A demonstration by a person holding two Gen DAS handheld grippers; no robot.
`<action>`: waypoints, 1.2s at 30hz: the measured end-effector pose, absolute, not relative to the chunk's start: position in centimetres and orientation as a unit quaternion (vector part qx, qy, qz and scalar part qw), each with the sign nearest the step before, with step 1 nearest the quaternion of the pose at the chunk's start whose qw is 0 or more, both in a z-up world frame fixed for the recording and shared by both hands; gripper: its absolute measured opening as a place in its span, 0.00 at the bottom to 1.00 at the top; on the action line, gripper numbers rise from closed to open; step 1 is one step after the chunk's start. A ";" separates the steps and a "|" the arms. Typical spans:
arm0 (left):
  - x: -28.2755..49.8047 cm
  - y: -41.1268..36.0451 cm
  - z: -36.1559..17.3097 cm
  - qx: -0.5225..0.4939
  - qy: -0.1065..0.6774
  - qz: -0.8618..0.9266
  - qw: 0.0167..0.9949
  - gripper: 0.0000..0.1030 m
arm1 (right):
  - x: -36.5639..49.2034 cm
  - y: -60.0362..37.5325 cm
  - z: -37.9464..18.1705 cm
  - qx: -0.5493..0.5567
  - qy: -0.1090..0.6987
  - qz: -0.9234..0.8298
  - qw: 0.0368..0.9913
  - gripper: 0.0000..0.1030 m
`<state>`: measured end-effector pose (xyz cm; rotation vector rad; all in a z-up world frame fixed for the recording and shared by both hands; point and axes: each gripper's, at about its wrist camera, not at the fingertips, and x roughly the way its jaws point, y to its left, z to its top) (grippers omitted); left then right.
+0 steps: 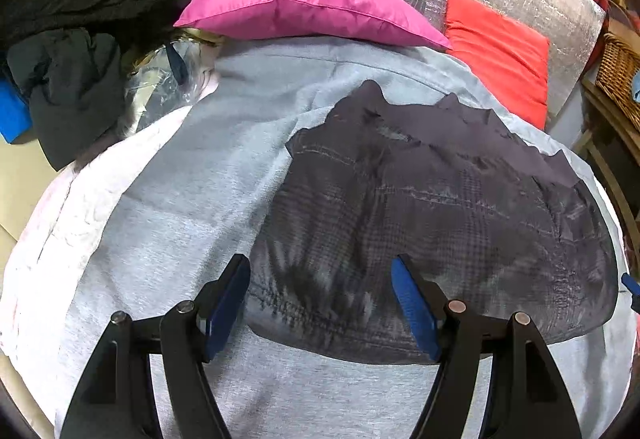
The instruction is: Fold large clothes
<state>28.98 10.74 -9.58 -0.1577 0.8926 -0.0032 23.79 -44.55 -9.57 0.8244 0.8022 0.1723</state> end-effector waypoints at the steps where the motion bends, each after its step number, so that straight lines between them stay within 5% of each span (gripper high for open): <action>1: 29.1 11.0 -9.5 -0.080 0.431 -0.005 0.899 0.71 | 23.8 -44.7 -9.3 0.386 0.378 0.081 0.837 0.77; 7: 32.5 14.9 -10.1 -0.162 0.451 -0.054 0.876 0.80 | 25.2 -46.1 -8.3 0.338 0.402 0.083 0.847 0.84; 20: 39.0 13.9 -14.7 -0.174 0.513 -0.156 0.826 0.80 | 33.5 -45.1 -13.7 0.270 0.502 0.117 0.813 0.84; 30: 40.1 13.6 -16.2 -0.195 0.518 -0.194 0.810 0.80 | 33.6 -44.7 -14.9 0.279 0.498 0.144 0.809 0.83; 31: 40.2 13.6 -16.2 -0.198 0.515 -0.193 0.811 0.76 | 33.7 -44.3 -14.6 0.269 0.503 0.150 0.807 0.70; 32: 40.2 13.5 -16.2 -0.203 0.513 -0.198 0.810 0.53 | 33.9 -43.5 -14.5 0.258 0.514 0.160 0.802 0.64; 33: 40.4 13.3 -16.3 -0.218 0.520 -0.218 0.797 0.42 | 33.9 -43.3 -14.4 0.251 0.519 0.161 0.801 0.56; 36: 40.1 12.3 -15.6 -0.193 0.516 -0.203 0.810 0.29 | 34.1 -42.6 -13.9 0.236 0.521 0.155 0.805 0.38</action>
